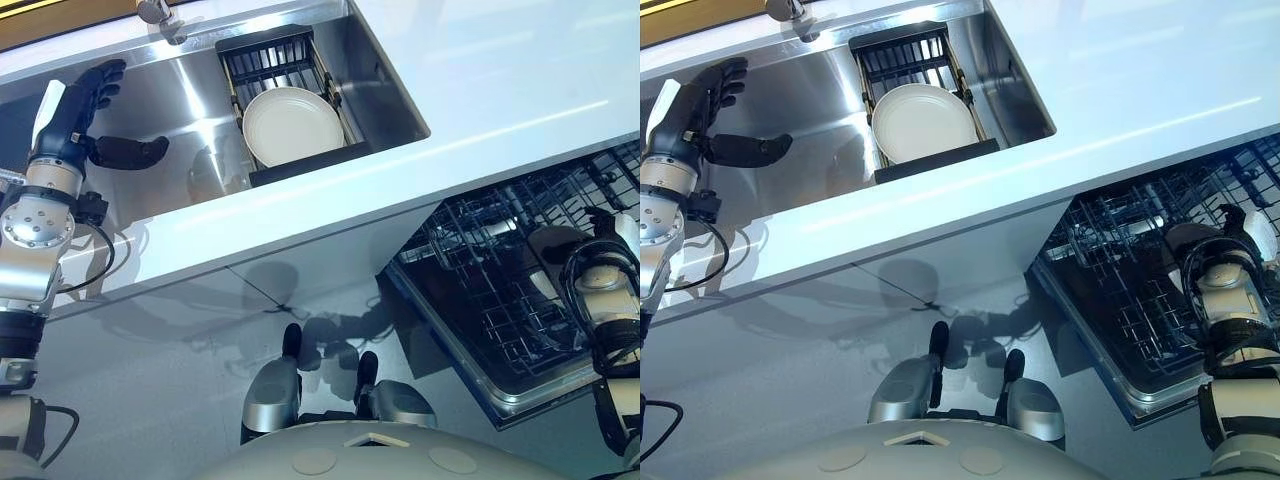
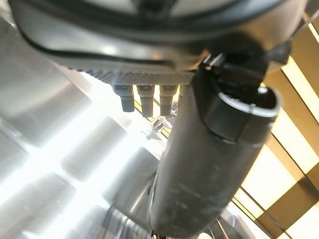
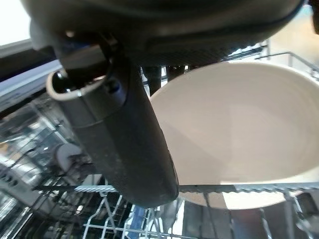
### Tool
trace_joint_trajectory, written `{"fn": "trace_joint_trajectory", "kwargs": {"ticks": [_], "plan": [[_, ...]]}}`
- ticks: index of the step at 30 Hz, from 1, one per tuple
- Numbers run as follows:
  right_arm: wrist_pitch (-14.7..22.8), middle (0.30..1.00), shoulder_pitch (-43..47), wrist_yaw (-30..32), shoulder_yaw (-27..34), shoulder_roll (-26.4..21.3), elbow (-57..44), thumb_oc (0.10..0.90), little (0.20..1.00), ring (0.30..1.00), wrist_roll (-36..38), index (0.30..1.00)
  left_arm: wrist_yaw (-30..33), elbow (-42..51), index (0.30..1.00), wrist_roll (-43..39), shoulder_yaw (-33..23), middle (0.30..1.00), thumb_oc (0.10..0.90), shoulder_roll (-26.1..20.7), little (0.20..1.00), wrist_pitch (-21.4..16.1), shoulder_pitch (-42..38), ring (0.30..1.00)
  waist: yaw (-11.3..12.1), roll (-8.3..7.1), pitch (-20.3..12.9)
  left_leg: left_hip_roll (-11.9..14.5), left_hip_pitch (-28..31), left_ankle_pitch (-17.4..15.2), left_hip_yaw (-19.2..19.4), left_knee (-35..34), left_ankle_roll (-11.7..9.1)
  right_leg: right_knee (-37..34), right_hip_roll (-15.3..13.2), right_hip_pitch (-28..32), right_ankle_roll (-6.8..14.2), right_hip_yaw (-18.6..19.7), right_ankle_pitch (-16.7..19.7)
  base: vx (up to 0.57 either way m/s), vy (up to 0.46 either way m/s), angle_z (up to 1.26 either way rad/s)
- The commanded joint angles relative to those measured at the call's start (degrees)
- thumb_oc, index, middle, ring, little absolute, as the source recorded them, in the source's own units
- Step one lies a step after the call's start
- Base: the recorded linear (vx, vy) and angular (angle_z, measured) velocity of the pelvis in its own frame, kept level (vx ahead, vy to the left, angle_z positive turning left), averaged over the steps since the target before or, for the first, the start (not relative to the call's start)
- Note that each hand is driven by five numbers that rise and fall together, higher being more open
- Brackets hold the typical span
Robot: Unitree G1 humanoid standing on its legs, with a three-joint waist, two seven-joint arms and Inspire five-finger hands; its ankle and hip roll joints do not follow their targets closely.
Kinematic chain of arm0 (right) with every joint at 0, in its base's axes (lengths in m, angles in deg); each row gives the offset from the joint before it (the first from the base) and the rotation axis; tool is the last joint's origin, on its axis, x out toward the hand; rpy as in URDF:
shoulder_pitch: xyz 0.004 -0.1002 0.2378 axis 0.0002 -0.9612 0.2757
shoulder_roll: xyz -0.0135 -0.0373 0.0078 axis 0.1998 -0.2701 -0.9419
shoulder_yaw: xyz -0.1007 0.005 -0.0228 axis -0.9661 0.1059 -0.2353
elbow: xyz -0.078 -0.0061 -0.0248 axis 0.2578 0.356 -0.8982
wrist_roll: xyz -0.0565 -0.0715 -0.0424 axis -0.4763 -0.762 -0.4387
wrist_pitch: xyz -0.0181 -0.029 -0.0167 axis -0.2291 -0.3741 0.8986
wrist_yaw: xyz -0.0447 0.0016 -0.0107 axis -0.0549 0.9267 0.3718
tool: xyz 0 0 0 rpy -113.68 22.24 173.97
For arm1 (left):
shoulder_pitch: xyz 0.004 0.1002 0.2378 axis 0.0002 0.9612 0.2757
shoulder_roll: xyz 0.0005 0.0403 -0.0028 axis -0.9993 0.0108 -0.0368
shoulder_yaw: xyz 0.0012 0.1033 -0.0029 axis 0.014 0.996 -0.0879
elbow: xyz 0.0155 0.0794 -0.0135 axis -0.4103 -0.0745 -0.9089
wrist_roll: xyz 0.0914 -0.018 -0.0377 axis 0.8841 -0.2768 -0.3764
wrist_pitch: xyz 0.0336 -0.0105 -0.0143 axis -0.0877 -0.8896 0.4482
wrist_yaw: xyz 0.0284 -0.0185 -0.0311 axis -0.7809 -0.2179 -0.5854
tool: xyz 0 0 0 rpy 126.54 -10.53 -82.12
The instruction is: Pick up plates and place into dishwasher.
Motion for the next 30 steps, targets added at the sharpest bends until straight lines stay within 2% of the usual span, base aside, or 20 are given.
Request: {"fn": "trace_joint_trajectory", "kwargs": {"ticks": [1,6,10,13,18,23,27,30], "plan": [[4.2,0.9,-1.6,3.3,-1.1,-7.0,-6.2,0.8,0.9,0.9,-3.2,0.9,1.2,5.0,0.9,-0.4,-6.3,0.9,0.8,-2.5,0.9,-4.6,-3.0,0.9,-1.1,0.0,-8.5,-0.5,-3.0,-5.4,4.3,4.5,-1.3,9.9,3.6,-3.1,-0.9,1.3,-8.8,-0.05,0.063,-0.03],[5.8,0.9,-2.3,3.3,0.2,-7.6,-7.4,0.8,0.9,0.9,-4.4,0.9,1.3,5.3,0.9,0.0,-6.6,0.9,0.8,-1.8,0.9,-4.9,-2.3,0.9,-1.6,-0.11,-9.6,-1.0,-1.7,-5.9,5.3,3.6,-0.9,9.2,3.3,-2.7,-0.4,1.7,-8.4,-0.06,0.08,-0.07],[7.6,0.9,-2.4,3.6,1.0,-7.8,-9.7,0.8,0.9,0.9,-2.4,0.9,1.2,5.6,0.9,0.6,-6.8,0.9,0.8,-1.5,0.9,-5.0,-2.1,0.9,-2.2,-0.12,-10.4,-1.3,-0.4,-6.1,6.0,2.5,-0.6,8.5,3.1,-2.6,0.1,2.1,-8.0,-0.07,0.105,-0.14],[10.3,0.9,-3.1,5.0,3.0,-7.2,-16.1,0.8,0.9,0.9,-1.3,0.9,1.3,6.4,0.9,1.1,-7.2,0.9,0.8,-1.4,0.9,-4.7,-1.7,0.9,-3.2,-0.08,-11.4,-1.8,0.8,-6.4,6.8,1.4,-0.2,8.0,2.7,-2.9,0.7,2.5,-7.4,-0.1,0.151,-0.11],[12.4,0.9,-5.3,7.0,6.6,-7.1,-26.5,0.8,0.9,0.9,-3.1,0.9,-0.2,6.3,0.9,3.6,-7.4,0.9,0.8,-1.7,0.9,-3.6,-1.5,0.9,-5.1,0.05,-12.6,-2.6,2.6,-6.6,8.3,-0.4,0.4,7.0,2.1,-3.6,1.9,3.5,-6.1,-0.1,0.154,-0.21],[14.5,0.9,-5.9,7.7,9.6,-8.3,-34.4,0.8,0.9,0.9,-0.4,0.9,-2.5,2.6,0.9,11.0,-5.5,0.9,0.8,-5.7,0.9,-2.2,-4.7,0.9,-7.1,0.55,-13.8,-3.3,3.7,-6.7,9.1,-2.2,0.9,6.8,1.8,-4.9,3.3,4.9,-5.1,-0.1,0.153,-0.24],[16.5,0.9,-6.5,7.6,10.6,-8.1,-38.0,0.8,0.9,0.9,1.8,0.9,-3.6,-1.3,0.9,13.8,-4.9,0.9,0.8,-8.7,0.9,-2.3,-5.7,0.9,-8.0,0.84,-14.4,-3.7,3.9,-7.0,9.7,-2.5,1.2,6.9,1.5,-5.7,4.0,5.6,-4.7,-0.06,0.121,-0.23],[18.3,0.9,-7.2,6.4,11.5,-6.8,-41.5,0.8,0.9,0.9,4.0,0.9,-6.0,-4.1,0.9,15.0,-4.9,0.9,0.8,-9.9,0.9,-0.4,-5.9,0.9,-9.0,1.27,-15.0,-4.0,3.8,-7.0,10.3,-2.7,1.6,7.2,1.4,-6.4,4.5,6.5,-4.3,-0.04,0.149,-0.28]]}}
